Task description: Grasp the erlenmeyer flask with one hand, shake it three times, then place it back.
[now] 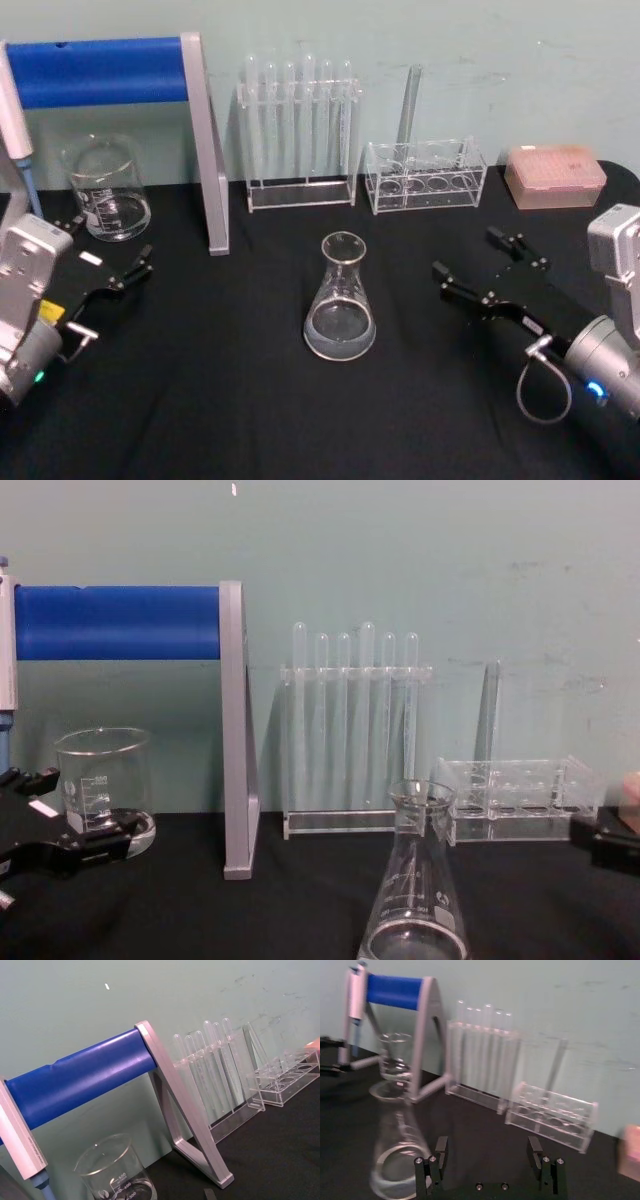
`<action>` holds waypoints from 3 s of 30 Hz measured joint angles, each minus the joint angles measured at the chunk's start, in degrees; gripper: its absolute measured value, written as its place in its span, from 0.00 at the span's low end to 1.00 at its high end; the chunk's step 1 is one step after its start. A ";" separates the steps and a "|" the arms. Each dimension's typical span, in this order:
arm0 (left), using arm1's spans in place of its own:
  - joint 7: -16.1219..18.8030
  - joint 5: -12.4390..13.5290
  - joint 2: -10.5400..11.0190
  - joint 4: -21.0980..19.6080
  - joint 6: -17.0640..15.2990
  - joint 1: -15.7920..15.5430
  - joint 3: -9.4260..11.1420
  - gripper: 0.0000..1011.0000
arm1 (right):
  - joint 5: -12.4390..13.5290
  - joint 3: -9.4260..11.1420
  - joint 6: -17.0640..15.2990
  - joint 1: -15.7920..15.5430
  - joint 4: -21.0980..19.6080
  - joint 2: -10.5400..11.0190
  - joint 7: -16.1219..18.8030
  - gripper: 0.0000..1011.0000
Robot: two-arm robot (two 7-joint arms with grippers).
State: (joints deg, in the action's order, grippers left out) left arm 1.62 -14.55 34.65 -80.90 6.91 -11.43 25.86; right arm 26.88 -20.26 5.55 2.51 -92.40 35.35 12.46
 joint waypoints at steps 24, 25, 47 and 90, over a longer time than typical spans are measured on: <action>0.00 0.00 0.00 0.00 0.00 0.00 0.00 0.99 | 2.65 -2.17 -4.42 -1.20 -2.00 -5.12 8.64 0.99; 0.00 0.00 0.00 0.00 0.00 0.00 0.00 0.99 | 2.44 -2.27 -4.43 -1.00 -1.78 -5.35 8.77 0.99; 0.00 0.00 0.00 0.00 0.00 0.00 0.00 0.99 | -3.10 -3.06 -4.70 3.27 3.22 -10.45 10.56 0.99; 0.00 0.00 0.00 0.00 0.00 0.00 0.00 0.99 | -7.75 -3.32 -3.56 9.45 10.81 -16.78 12.07 0.99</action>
State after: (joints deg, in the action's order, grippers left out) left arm 1.62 -14.55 34.65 -80.90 6.91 -11.44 25.86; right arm 19.13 -23.58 1.98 11.96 -81.59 18.57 24.53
